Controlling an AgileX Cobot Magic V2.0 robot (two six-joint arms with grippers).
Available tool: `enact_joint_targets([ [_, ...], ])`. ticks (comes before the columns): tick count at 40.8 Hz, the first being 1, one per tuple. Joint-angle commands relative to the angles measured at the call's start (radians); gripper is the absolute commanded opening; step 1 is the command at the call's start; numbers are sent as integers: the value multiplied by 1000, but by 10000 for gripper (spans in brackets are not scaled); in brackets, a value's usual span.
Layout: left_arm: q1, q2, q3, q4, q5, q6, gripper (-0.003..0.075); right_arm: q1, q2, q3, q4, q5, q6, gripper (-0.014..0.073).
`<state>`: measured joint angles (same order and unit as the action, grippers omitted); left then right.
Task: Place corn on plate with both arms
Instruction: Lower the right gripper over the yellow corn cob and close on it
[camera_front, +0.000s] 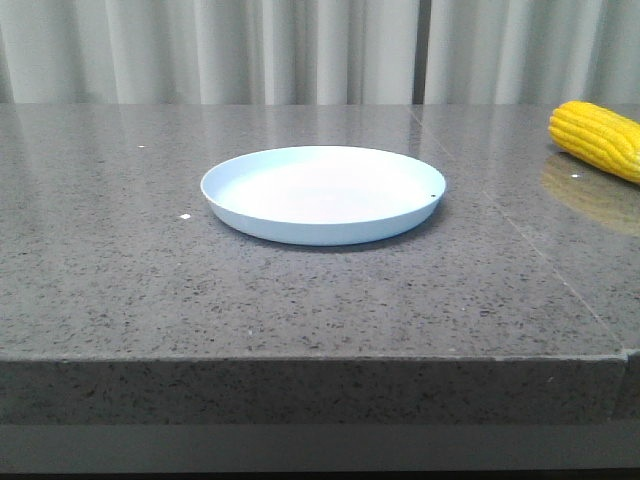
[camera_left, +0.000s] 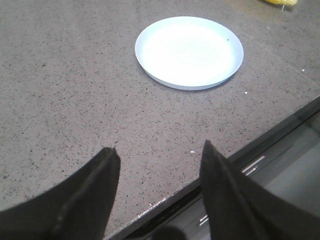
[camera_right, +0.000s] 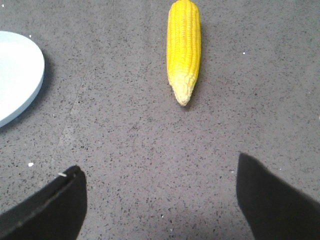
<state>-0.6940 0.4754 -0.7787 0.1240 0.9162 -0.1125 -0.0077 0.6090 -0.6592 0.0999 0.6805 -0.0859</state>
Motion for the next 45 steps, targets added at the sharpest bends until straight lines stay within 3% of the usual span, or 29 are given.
enact_joint_targets([
  [1,-9,6,-25,9,-69,-14,368,-1,83,-77,-3,-43,-28,631],
  [13,-9,6,-25,9,-69,-14,368,-5,407,-311,-58,58,-28,631],
  [28,-9,6,-25,9,-69,-14,368,-5,858,-757,-61,248,-28,631],
  [45,-9,6,-25,9,-69,-14,368,-11,1192,-1100,-75,365,-28,631],
])
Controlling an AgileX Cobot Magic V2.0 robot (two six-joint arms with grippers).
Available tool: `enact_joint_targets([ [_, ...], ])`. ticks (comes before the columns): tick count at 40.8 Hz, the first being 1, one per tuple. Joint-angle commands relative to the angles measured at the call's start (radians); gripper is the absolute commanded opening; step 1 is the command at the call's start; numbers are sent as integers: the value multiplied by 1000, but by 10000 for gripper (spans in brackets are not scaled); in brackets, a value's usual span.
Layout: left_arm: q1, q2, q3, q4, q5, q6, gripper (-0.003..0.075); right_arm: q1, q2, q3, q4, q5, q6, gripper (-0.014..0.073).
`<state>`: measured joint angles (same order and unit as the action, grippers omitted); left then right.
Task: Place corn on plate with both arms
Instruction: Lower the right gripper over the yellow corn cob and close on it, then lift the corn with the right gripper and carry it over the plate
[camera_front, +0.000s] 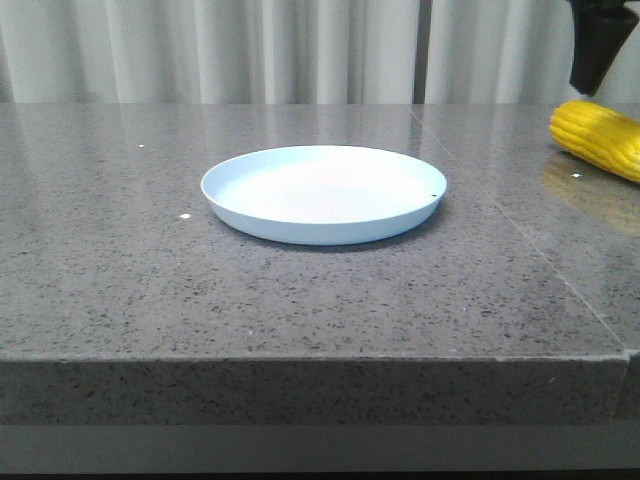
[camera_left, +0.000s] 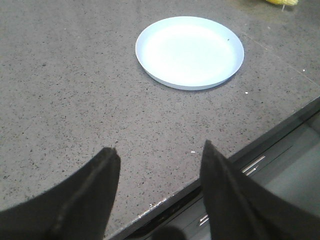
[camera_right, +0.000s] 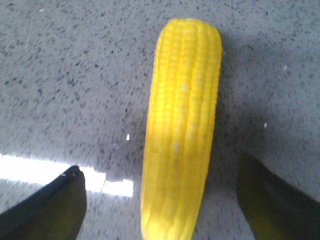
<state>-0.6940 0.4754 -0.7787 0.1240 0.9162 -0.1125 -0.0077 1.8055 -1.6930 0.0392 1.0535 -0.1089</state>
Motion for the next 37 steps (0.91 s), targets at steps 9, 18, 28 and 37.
enact_joint_targets([
  [9,-9,6,-25,9,-69,-14,368,-31,75,-93,-13,-19,-5,631],
  [18,-9,6,-25,9,-69,-14,368,-31,121,-94,-7,-33,-5,631],
  [28,-9,6,-25,9,-69,-14,368,-31,128,-94,-2,-4,-5,440],
  [37,-9,6,-25,9,-69,-14,368,-31,128,-109,7,22,-5,237],
])
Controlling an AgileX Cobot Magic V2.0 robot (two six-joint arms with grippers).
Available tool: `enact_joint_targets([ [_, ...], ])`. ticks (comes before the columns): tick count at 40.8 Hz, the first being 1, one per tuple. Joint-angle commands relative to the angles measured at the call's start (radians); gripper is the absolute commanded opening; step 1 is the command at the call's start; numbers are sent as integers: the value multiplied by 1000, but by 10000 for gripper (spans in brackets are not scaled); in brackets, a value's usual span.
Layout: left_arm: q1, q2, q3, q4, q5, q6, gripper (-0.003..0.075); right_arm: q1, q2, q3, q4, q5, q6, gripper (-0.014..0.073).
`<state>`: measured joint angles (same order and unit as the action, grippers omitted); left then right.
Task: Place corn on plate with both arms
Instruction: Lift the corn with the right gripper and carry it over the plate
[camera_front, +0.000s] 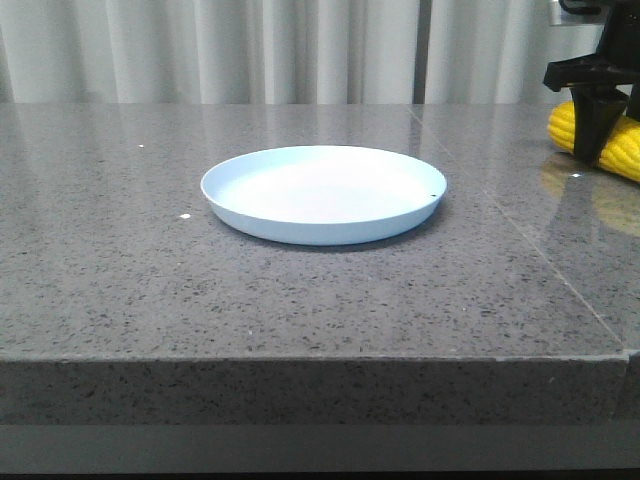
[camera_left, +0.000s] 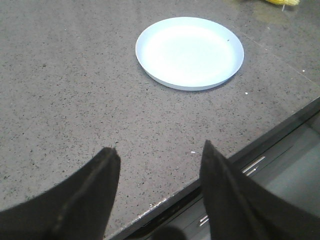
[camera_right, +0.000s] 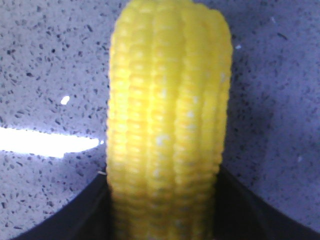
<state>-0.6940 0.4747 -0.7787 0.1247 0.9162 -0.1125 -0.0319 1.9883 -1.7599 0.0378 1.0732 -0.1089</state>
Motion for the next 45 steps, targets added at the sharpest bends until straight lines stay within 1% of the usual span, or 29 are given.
enact_joint_targets([
  [1,-9,6,-25,8,-69,-14,368,-7,-55,-50,18,11,-5,237],
  [5,-9,6,-25,8,-69,-14,368,-7,-60,-91,81,48,-5,237],
  [7,-9,6,-25,8,-69,-14,368,-5,-64,-112,134,71,-5,237],
  [10,-9,6,-25,8,-69,-14,368,9,-73,-155,204,112,-7,237],
  [12,-9,6,-25,8,-69,-14,368,23,-78,-176,226,140,-10,237],
  [17,-9,6,-25,8,-69,-14,368,85,-99,-220,243,191,-17,237],
  [27,-9,6,-25,8,-69,-14,368,251,-127,-219,259,231,-16,237],
  [31,-9,6,-25,8,-69,-14,368,307,-122,-212,296,228,-1,237],
  [34,-9,6,-25,8,-69,-14,368,343,-116,-197,333,195,5,237],
  [38,-9,6,-25,8,-69,-14,368,370,-99,-177,372,152,37,237],
  [45,-9,6,-25,8,-69,-14,368,399,-44,-157,469,114,39,237],
])
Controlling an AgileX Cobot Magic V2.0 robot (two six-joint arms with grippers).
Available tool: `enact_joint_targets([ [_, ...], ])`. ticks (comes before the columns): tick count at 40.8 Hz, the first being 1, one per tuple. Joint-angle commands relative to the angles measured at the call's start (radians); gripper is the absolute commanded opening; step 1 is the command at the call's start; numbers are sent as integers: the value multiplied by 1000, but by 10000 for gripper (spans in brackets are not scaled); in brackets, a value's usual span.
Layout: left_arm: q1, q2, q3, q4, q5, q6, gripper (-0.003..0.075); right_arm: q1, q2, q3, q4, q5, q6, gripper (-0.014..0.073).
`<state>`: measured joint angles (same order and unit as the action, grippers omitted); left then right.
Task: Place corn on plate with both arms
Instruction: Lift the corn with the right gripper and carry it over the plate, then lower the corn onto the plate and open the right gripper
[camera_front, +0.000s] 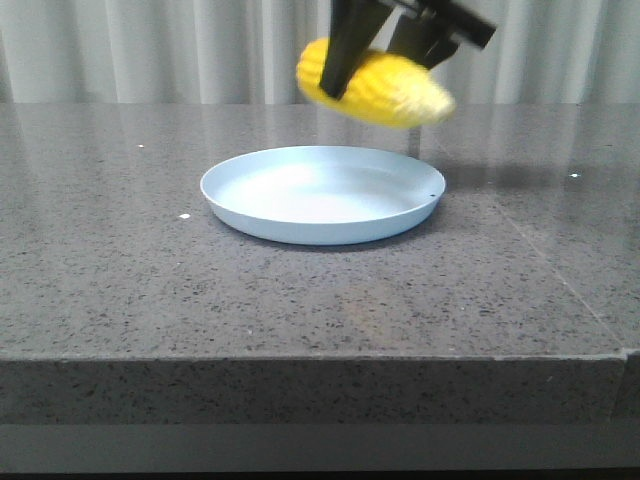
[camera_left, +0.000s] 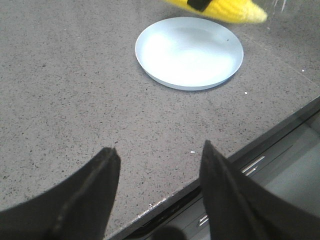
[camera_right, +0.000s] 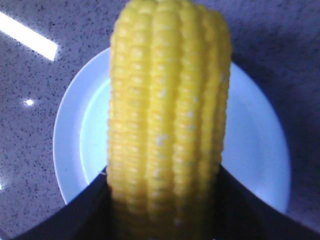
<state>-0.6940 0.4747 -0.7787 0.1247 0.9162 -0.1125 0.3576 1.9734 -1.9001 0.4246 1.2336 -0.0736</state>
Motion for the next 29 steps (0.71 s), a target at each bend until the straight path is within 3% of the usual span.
enact_joint_targets([
  [1,-9,6,-25,8,-69,-14,368,12,-23,-16,91,-52,4,237],
  [5,-9,6,-25,8,-69,-14,368,21,-6,-16,96,-77,3,284],
  [14,-9,6,-25,8,-69,-14,368,22,18,-16,90,-81,1,565],
  [29,-9,6,-25,8,-69,-14,368,22,-1,-29,76,-103,-28,580],
])
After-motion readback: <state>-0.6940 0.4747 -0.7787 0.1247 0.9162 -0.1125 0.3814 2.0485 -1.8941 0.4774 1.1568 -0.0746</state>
